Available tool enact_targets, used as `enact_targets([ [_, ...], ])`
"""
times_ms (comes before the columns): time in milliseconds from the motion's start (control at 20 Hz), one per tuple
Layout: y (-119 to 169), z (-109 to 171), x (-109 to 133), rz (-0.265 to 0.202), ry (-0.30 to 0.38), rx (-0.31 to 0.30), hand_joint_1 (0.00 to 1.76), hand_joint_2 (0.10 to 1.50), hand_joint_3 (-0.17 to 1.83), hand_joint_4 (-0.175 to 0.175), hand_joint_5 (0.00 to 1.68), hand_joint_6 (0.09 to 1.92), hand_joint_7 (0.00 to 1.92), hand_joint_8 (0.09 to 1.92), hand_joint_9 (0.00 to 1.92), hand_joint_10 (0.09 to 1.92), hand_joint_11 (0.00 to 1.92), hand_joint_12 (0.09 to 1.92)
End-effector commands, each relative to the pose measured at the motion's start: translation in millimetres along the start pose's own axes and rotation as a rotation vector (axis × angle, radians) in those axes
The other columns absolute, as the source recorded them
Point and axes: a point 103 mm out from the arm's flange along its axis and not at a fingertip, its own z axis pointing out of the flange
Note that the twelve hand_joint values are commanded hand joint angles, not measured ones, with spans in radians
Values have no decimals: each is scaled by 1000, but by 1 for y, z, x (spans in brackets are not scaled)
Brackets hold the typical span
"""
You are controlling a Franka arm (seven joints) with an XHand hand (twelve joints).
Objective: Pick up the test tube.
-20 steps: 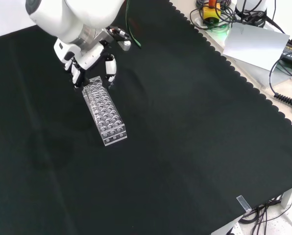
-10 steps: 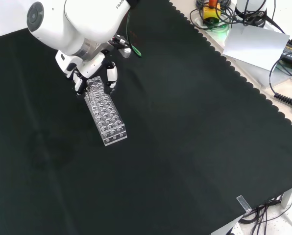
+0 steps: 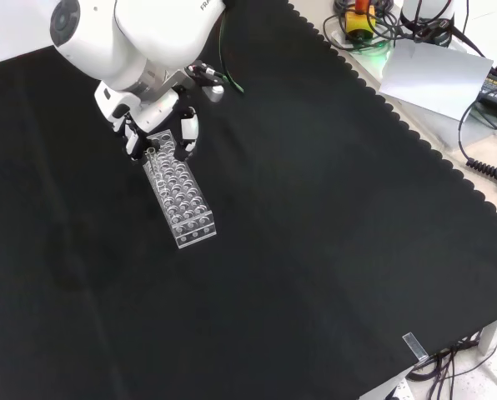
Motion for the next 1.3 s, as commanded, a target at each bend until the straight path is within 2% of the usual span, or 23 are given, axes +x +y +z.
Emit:
enact_targets([
  [50, 1, -2, 0, 8, 12, -8, 945, 697, 593, -175, 559, 737, 918, 869, 770, 766, 347, 1467],
  [250, 3, -4, 2, 23, 11, -18, 957, 694, 602, -175, 586, 746, 950, 864, 790, 756, 364, 1458],
  [450, 8, -5, 10, 33, -12, -38, 1009, 686, 637, -175, 749, 725, 1152, 792, 956, 675, 461, 1403],
  [600, 10, -4, 13, 41, 15, -46, 1038, 673, 665, -175, 851, 691, 1271, 711, 1089, 603, 532, 1367],
  [900, 16, -4, 17, 65, 51, -74, 1078, 652, 683, -175, 944, 653, 1360, 616, 1182, 549, 601, 1334],
  [950, 17, -4, 17, 73, 58, -92, 1103, 736, 561, -142, 1003, 717, 1384, 596, 1205, 541, 620, 1329],
  [1000, 17, -3, 16, 81, 68, -110, 1131, 817, 423, -132, 1063, 740, 1421, 567, 1245, 523, 653, 1315],
  [1050, 17, -4, 16, 89, 75, -134, 1197, 854, 331, -146, 1130, 690, 1381, 560, 1298, 497, 711, 1283],
  [1150, 16, -4, 15, 103, 95, -177, 1317, 846, 288, -167, 1224, 575, 1343, 566, 1347, 437, 917, 1161],
  [1300, 15, -5, 10, 135, 145, -222, 1326, 715, 505, -175, 1305, 510, 1365, 522, 1543, 498, 1179, 930],
])
